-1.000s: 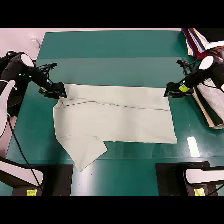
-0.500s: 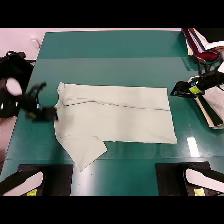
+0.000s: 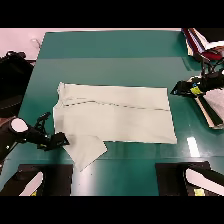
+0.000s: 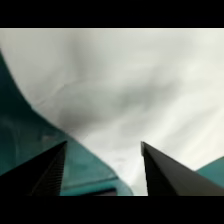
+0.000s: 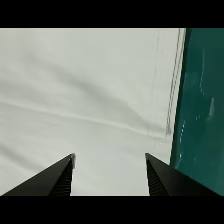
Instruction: Fold the shirts.
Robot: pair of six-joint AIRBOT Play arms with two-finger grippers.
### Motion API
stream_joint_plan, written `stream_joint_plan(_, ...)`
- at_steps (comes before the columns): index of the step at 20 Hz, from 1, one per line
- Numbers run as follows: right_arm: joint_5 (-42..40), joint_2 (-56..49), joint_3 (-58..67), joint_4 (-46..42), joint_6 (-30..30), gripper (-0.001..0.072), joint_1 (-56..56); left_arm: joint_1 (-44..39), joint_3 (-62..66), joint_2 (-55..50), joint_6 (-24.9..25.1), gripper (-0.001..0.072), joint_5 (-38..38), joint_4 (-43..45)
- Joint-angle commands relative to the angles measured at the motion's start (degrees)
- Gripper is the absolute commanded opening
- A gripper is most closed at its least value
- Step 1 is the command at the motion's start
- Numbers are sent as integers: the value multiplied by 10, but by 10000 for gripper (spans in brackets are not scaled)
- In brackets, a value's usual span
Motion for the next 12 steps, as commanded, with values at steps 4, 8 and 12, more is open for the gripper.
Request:
stream_joint_plan(4,15,6,-1,2,0,501,0,0,-49,6,9,536,42,-62)
stream_joint_plan(8,52,30,-7,-26,-10,450,-18,0,-14,6,43,22,21,-97)
stream_joint_plan(12,129,70,-147,-69,-33,607,-116,0,37,59,43,22,-16,-85)
